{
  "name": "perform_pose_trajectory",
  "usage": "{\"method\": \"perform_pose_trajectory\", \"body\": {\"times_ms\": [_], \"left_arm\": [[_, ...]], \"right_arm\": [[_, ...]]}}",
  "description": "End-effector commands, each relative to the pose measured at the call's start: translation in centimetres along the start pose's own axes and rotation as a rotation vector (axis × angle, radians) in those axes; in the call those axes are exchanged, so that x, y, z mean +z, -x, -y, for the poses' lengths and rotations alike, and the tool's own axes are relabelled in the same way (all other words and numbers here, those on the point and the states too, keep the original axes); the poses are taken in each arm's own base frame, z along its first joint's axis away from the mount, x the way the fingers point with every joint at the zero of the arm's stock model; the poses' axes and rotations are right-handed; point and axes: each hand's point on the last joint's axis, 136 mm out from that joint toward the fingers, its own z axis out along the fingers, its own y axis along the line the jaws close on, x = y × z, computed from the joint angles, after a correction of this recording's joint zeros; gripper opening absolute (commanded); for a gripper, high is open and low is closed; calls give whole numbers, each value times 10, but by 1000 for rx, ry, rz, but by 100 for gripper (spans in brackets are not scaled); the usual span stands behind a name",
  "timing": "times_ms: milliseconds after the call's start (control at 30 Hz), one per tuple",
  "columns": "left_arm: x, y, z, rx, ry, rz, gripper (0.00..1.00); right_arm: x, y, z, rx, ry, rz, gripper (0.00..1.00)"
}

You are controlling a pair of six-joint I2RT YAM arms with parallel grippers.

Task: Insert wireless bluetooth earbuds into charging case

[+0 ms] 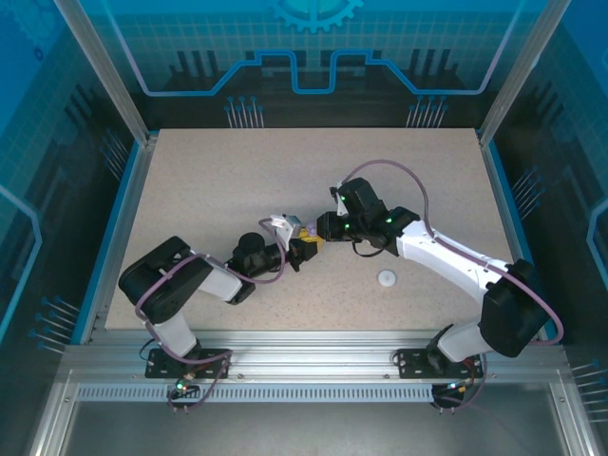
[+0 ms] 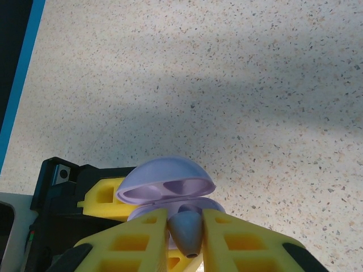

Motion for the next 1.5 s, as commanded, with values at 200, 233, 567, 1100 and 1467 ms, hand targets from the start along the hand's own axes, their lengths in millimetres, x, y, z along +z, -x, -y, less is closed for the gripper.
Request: {"method": "perform_pose_trajectory", "body": {"times_ms": [200,233,567,1100,1467], "left_arm": [[-3,43,19,100,-59,120,10],[-3,43,19,99,-59,121,10],[-3,43,21,101,-64,122,10],[-2,45,27,106,-85,129,10],[-2,46,30,108,-92,134,10]], "right_arm": [[3,-12,1,-8,10,-68,24],[3,-13,0,-8,13,-69,24],[-1,-10,1,-6,6,-55,26],[0,-3,8,8,-27,-29,28],[-1,1,5,9,-17,-18,30]]}}
